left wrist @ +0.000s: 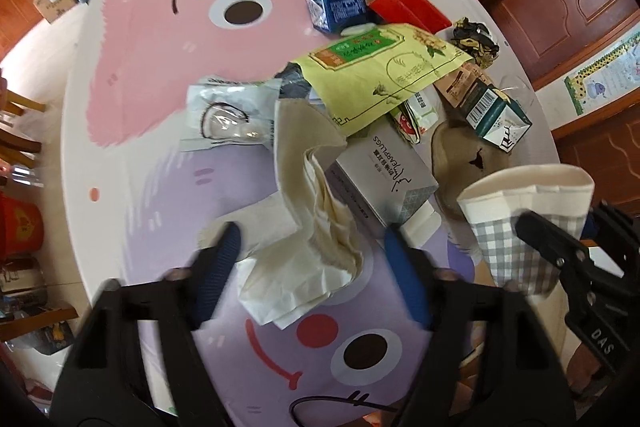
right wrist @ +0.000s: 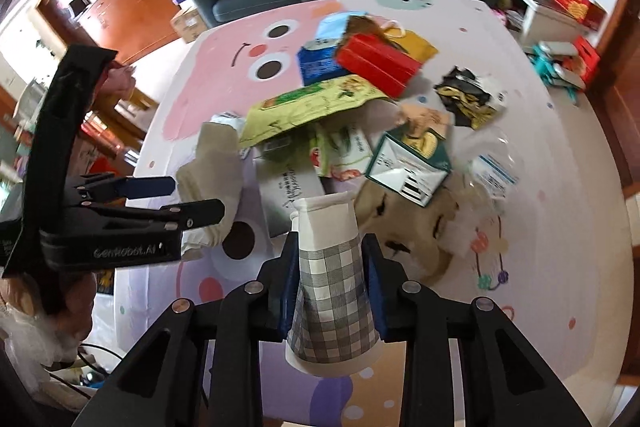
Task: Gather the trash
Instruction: 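Grasp the white tissues with the left gripper while the right gripper holds the cup, then lower both grippers over the black bin and open them to drop trash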
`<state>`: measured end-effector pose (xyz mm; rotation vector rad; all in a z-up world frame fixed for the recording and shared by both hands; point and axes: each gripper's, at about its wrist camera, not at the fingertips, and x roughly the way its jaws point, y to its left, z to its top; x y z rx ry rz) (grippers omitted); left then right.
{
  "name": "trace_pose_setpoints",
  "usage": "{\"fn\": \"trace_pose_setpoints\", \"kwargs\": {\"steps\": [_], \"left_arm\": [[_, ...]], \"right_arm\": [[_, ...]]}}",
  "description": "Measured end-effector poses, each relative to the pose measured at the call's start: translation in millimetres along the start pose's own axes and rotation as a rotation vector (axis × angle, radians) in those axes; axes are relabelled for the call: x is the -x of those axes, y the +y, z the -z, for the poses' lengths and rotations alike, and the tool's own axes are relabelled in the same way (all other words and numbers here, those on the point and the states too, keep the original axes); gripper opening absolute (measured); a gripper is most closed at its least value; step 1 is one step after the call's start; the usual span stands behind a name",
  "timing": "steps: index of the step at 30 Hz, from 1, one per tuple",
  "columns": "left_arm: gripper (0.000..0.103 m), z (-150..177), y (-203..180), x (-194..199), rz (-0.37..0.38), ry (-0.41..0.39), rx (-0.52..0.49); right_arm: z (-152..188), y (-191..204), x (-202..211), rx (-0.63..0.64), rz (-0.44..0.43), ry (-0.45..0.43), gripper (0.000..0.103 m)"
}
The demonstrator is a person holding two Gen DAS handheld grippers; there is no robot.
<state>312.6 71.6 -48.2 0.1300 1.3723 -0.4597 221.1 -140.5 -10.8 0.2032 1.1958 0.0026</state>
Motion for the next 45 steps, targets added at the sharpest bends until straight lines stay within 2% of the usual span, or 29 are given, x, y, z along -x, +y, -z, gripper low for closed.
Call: {"fn": "trace_pose_setpoints", "kwargs": {"steps": [1, 2, 3, 7, 9, 13, 18, 23, 26, 34, 38, 45], "left_arm": [[0.036, -1.5, 0.3, -4.7, 0.014, 0.021, 0.001], [0.034, -2.4, 0.6, -7.9, 0.042, 0.036, 0.007], [0.022, -1.7, 1.1, -8.5, 0.059, 0.034, 0.013], [0.004, 2.0, -5.6, -3.2, 0.052, -0.012, -0.015], [0.003, 5.2, -7.3, -0.3, 0.044, -0.03, -0.021], [0.003, 16.6, -9.4, 8.6, 0.075, -0.057, -0.02], [0.002, 40.3, -14.1, 35.3, 0.101, -0.16, -0.009], [0.002, 72.4, -29.4, 69.3, 0.094, -0.245, 0.036], [0.002, 98.1, -47.4, 88.5, 0.069, -0.283, 0.08], [0.002, 192.4, -122.2, 113.8, -0.005, -0.359, 0.264], [0.002, 239.4, -160.1, 109.5, -0.059, -0.329, 0.309], [0.002, 304.1, -206.7, 88.4, -0.114, -0.23, 0.279]], "right_arm": [[0.2, 0.4, -1.4, -0.007, 0.008, -0.003, 0.029], [1.9, -0.1, -0.5, -0.011, 0.014, -0.004, 0.029], [3.3, -0.2, 0.0, -0.015, 0.022, -0.006, 0.028], [4.4, 1.5, 4.5, -0.033, 0.045, -0.017, 0.026], [6.8, 2.7, 10.3, -0.036, 0.054, -0.026, 0.026], [9.6, 9.0, 22.2, -0.03, 0.061, -0.045, 0.025], [16.6, 12.4, 43.7, 0.023, 0.067, -0.078, 0.025], [29.6, 1.0, 69.4, 0.065, 0.011, -0.127, 0.025], [45.9, -6.1, 83.2, 0.127, -0.033, -0.15, 0.025], [125.3, -45.4, 113.9, 0.281, -0.179, -0.145, 0.025], [165.7, -66.1, 118.6, 0.275, -0.23, -0.098, 0.025], [235.1, -82.8, 112.4, 0.264, -0.263, -0.036, 0.025]]}}
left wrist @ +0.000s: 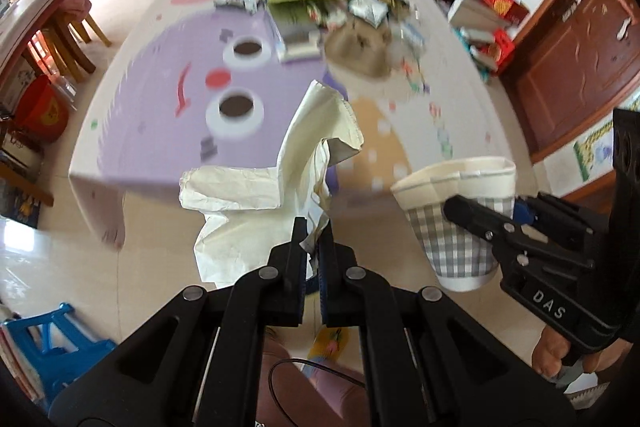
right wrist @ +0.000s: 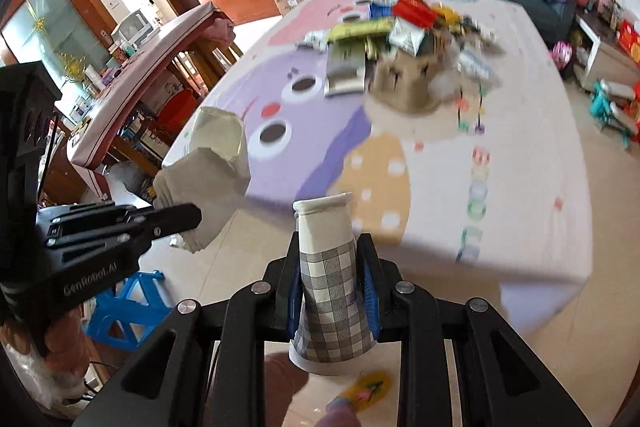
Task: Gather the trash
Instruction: 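Lower both grippers over the black bin and open them to drop trash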
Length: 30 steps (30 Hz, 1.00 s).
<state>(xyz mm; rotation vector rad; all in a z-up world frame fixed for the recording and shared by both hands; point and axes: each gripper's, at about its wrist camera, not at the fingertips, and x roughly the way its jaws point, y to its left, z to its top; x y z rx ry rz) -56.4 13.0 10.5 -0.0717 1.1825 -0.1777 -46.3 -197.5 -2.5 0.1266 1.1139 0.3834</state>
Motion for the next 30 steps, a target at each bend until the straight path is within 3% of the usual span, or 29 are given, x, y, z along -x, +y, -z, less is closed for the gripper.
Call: {"fn": "trace_pose_setpoints", "kwargs": {"steps": [6, 11, 18, 24, 26, 27, 28, 30], "left_arm": [[0.002, 47.8, -2.7, -41.9, -0.002, 0.098, -0.018], [0.003, 81.1, 3.4, -107.9, 0.002, 0.177, -0.02], [0.003, 113.6, 17.2, -208.0, 0.022, 0.184, -0.03], [0.003, 130.9, 29.0, -280.2, 0.007, 0.149, -0.066], [0.009, 137.2, 33.4, -298.6, 0.005, 0.163, -0.072], [0.021, 139.8, 36.1, -305.9, 0.006, 0.166, -0.069], [0.04, 140.0, 38.0, -313.2, 0.0, 0.159, -0.066], [0.06, 141.7, 44.8, -321.9, -0.024, 0.139, -0.059]], "right_arm": [[54.1, -3.8, -34.9, -0.071, 0.006, 0.042, 0.025], [101.3, -17.7, -87.5, -0.155, 0.036, 0.064, 0.025], [154.0, -40.7, -190.8, -0.243, 0.071, 0.086, 0.028], [187.8, -58.6, -279.4, -0.265, 0.094, 0.079, 0.039], [196.9, -64.3, -302.3, -0.276, 0.09, 0.08, 0.045], [201.8, -67.0, -310.4, -0.286, 0.084, 0.08, 0.046], [206.4, -69.4, -319.1, -0.294, 0.078, 0.08, 0.047], [209.3, -71.1, -330.7, -0.299, 0.094, 0.081, 0.05]]}}
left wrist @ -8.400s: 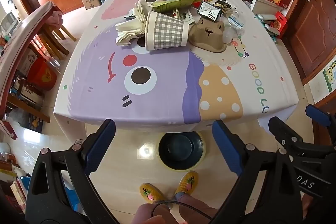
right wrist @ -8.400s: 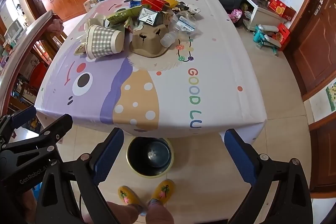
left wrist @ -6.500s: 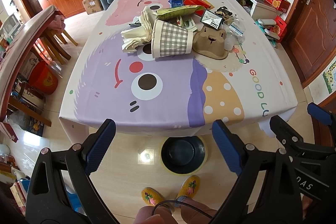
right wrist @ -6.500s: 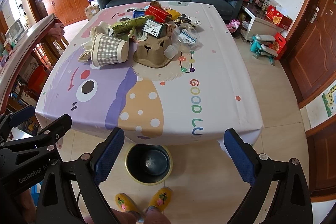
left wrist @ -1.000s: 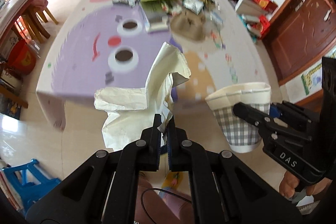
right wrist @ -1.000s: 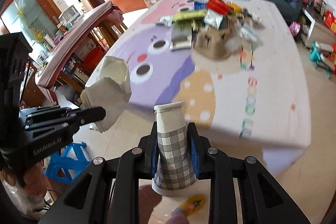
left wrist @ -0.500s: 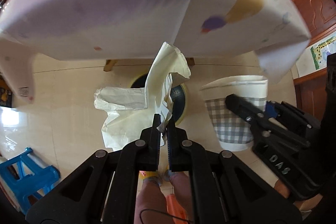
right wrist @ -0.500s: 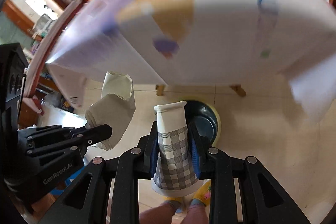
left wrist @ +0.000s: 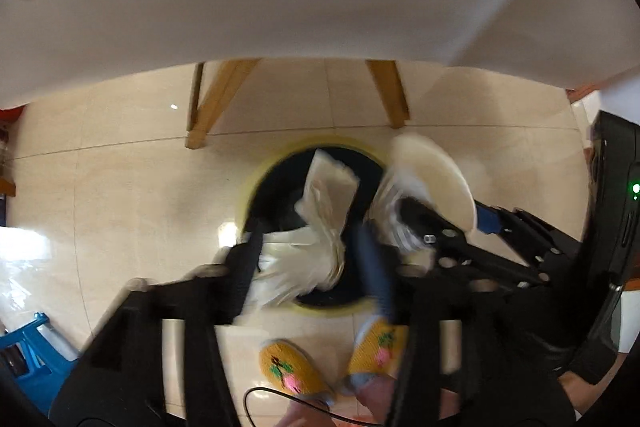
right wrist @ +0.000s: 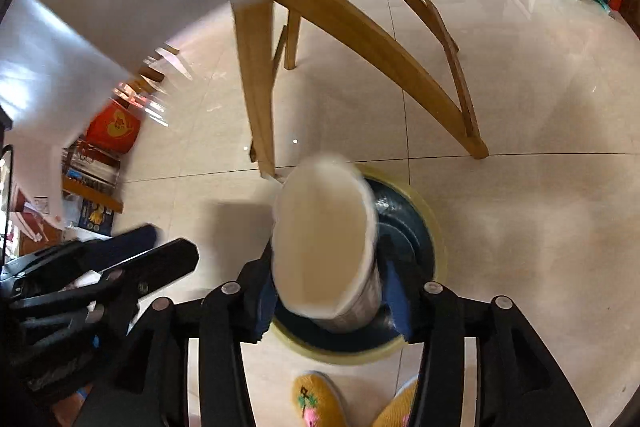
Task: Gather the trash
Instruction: 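Lower both grippers over the black bin and open them to drop trash, then raise both tools back toward the table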
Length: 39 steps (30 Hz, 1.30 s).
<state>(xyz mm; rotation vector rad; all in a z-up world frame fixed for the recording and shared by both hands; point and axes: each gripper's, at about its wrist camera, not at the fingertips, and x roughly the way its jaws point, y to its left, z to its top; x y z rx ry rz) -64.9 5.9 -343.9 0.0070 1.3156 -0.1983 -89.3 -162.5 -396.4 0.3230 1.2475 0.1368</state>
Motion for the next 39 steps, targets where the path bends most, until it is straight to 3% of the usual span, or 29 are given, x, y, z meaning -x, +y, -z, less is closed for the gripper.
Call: {"fn": "trace_pose_setpoints", "kwargs": {"steps": [1, 3, 6, 14, 28, 39], "left_arm": [[0.067, -1.0, 4.4, -2.6, 0.006, 0.0, 0.006], [0.068, -0.8, 9.7, -6.7, 0.01, 0.004, 0.021], [0.068, -2.9, 13.3, -7.3, 0.007, 0.01, 0.019], [0.068, -15.4, 7.8, 33.5, 0.007, -0.004, -0.021], [0.068, -38.7, 17.0, 207.3, 0.036, -0.082, -0.031], [0.068, -64.7, 17.5, 363.8, 0.09, -0.227, -0.064]], "right_arm": [[2.8, -2.3, -4.0, -0.005, 0.006, -0.005, 0.054], [6.7, -4.1, -8.7, -0.009, 0.023, -0.011, 0.06], [18.1, -1.1, -5.7, -0.005, 0.045, -0.013, 0.061], [-7.0, 7.0, 33.9, -0.012, 0.084, -0.016, 0.062], [-35.3, 62.3, 194.5, 0.002, 0.189, -0.038, 0.062], [-60.4, 137.4, 350.7, 0.03, 0.195, -0.211, 0.063]]}}
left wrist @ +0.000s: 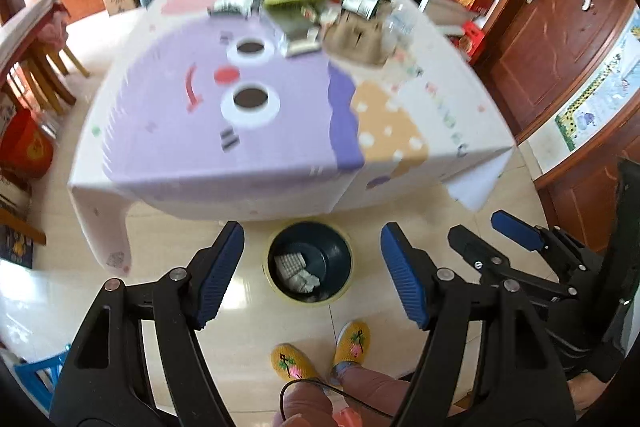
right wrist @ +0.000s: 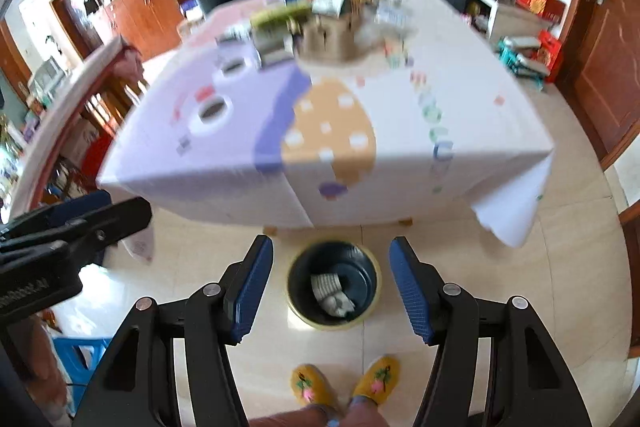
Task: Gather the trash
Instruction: 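Raise both tools back toward the table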
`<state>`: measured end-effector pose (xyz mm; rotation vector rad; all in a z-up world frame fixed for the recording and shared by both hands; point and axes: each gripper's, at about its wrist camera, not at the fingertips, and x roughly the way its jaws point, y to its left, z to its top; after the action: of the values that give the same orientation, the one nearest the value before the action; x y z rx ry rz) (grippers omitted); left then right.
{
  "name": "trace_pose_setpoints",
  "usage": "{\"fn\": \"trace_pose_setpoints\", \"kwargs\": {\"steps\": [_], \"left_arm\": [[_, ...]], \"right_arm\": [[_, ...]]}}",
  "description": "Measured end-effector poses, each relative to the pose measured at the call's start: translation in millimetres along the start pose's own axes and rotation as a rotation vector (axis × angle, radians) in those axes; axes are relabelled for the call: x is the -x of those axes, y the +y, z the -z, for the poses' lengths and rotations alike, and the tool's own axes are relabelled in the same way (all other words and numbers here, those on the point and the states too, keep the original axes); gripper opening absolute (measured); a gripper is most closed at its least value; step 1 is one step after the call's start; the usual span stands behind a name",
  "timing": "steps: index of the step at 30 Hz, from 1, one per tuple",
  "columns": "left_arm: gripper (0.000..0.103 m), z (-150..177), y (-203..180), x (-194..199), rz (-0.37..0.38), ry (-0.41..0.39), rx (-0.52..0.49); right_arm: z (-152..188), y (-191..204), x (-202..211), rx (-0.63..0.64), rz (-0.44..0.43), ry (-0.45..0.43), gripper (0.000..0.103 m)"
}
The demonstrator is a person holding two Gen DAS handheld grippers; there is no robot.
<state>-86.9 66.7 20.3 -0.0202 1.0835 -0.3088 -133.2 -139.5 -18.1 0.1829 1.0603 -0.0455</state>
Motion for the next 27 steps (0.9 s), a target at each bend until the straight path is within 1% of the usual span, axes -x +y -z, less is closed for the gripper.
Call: {"fn": "trace_pose_setpoints", "kwargs": {"steps": [2, 6, 10, 14, 18, 21, 24, 27], "left_arm": [[0.068, -4.8, 0.4, 18.8, 0.001, -0.015, 0.002], [0.068, -16.8, 2.5, 46.7, 0.031, -0.011, 0.018], [0.068, -29.2, 1.9, 67.1, 0.031, -0.061, 0.003], [0.068, -56.5, -5.4, 89.8, 0.049, -0.11, -0.03], [0.068, -86.7, -14.7, 102.9, 0.078, -0.157, -0.044], [0.068, -109.4, -23.0, 105.6, 0.087, -0.179, -0.058], [0.068, -130.4, -30.9, 97.6, 0.085, -0.177, -0.071], [0.068, -150.7, -37.8, 80.2, 0.082, -0.151, -0.078]], "right_arm": [[-9.5, 5.8, 24.3, -0.011, 0.0, -0.036, 0.066], [-28.4, 13.3, 64.4, -0.021, -0.004, -0.114, 0.067], [-43.2, 19.9, 102.5, -0.019, 0.019, -0.186, 0.067], [-61.9, 17.4, 124.8, -0.022, 0.044, -0.251, 0.068], [-80.4, 10.7, 137.1, -0.02, 0.065, -0.288, 0.068], [-93.5, 2.3, 137.4, -0.035, 0.071, -0.296, 0.068], [-110.1, -9.9, 130.0, -0.058, 0.061, -0.288, 0.068], [-125.9, -23.1, 121.2, -0.062, 0.054, -0.293, 0.068]]}}
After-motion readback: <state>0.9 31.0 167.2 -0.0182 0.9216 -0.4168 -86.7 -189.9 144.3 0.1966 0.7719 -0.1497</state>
